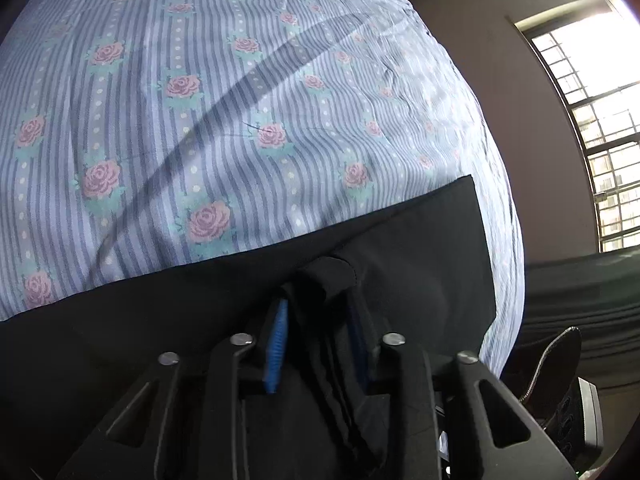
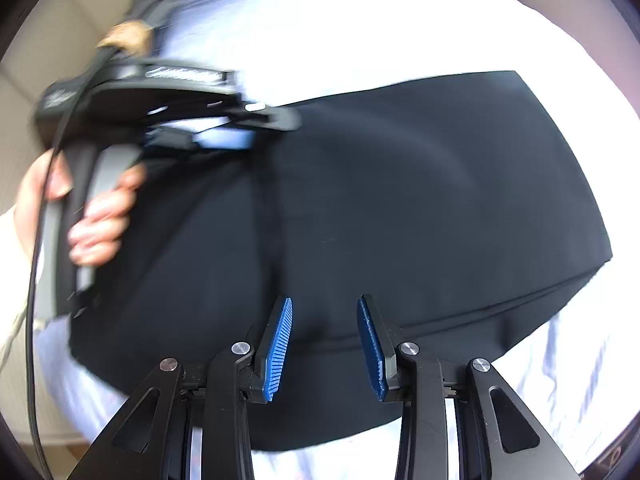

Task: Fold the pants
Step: 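Open both tools and release the folded trousers onto the bed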

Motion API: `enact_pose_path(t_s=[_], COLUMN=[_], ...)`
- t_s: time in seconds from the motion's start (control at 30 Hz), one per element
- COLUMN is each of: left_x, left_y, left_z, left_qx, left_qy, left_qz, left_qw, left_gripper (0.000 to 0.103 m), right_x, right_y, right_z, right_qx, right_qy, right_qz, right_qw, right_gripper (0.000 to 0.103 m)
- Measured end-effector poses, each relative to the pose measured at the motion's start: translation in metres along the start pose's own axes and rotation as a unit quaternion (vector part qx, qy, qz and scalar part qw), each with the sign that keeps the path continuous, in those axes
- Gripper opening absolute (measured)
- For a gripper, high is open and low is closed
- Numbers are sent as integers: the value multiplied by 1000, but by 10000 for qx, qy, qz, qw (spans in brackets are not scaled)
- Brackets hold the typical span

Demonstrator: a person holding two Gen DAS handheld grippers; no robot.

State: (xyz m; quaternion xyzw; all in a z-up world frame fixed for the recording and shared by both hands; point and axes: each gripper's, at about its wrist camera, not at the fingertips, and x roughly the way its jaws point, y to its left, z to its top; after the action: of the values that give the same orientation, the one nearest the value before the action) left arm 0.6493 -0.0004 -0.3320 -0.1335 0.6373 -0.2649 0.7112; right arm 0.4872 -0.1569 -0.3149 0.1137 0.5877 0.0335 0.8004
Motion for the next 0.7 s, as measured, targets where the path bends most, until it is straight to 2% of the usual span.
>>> enact_pose_path(t_s=[0.03,0.17,0.27,0.33,0.4,0.47,0.57,0.63,0.7], left_x=[-2,-8,-12,-15,-21,-38,-81,-116,-150], left_y=[0,3,8,10,7,1,-2,0,6], left_z=[-1,-7,-9,-8,-7,-8,-21,-38,-59], left_qx=[-42,25,48,40,111,356,555,578,495], left_qy=[-74,-258,-244,-193,-211,-351,-702,-990,-1235], left_qz=[-19,149,263,293,565,844,1057,1148,1178], left_qw=[10000,9996,9993,9994,9981,9952,9904,9867,9841], left_gripper=[15,14,14,18,24,26,37,45,49], right_x=[5,31,36,36,35,33,25,14,-8], right_y=[-7,-19,-9,-3,0,-4,-9,-7,-1], right_z=[4,10,12,12,11,16,25,31,32], right_qx=[56,121,-248,-349,-377,-333,-246,-184,-195], right_qy=[24,319,331,365,432,486,647,655,480], right_qz=[-42,43,-99,-31,116,133,201,313,378], right_qw=[10000,9994,9991,9987,9983,9982,9974,9972,9979], right_gripper=[36,36,36,36,36,36,36,43,55])
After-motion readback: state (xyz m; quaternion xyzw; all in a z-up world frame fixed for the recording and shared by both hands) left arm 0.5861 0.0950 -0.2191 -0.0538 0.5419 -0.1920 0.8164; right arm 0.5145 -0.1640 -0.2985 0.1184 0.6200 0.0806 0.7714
